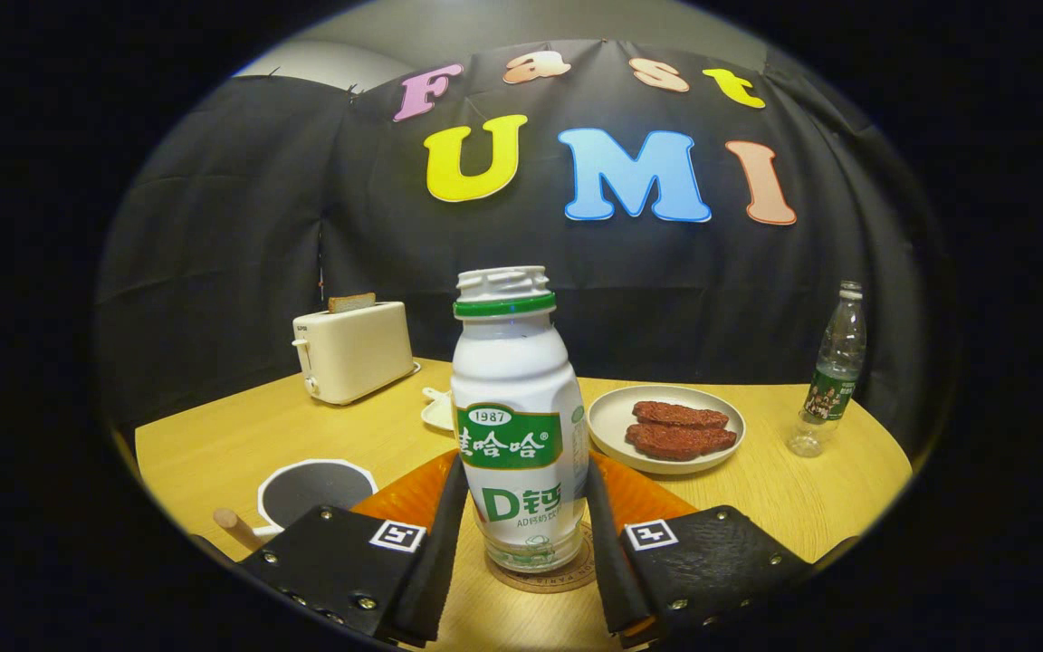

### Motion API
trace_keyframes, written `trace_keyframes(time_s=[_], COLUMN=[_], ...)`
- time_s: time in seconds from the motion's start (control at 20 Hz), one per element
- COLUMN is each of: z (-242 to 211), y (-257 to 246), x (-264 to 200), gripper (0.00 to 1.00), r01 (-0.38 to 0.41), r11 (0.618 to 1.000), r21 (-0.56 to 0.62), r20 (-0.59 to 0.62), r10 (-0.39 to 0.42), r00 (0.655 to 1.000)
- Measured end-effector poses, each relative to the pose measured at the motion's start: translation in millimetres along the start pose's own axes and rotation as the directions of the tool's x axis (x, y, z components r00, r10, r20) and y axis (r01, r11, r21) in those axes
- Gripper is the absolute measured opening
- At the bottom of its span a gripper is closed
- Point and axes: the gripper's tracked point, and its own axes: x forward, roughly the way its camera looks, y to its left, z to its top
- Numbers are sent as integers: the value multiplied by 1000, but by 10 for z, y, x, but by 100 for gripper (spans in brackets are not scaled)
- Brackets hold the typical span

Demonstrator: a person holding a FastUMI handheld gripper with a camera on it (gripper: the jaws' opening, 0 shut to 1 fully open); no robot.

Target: Take the bottle from table, then pour the juice into the cup, finally place the bottle on the coaster

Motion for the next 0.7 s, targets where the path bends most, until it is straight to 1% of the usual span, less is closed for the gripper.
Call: trace_keyframes(time_s=[0.35, 0.7], z=[-33, -96], y=[-14, -82], x=[11, 7], gripper=[65, 66], r01=[-7, 11], r11=[1000, 999], r21=[29, 38], r20=[-4, -19], r10=[7, -10], r00=[1000, 1000])
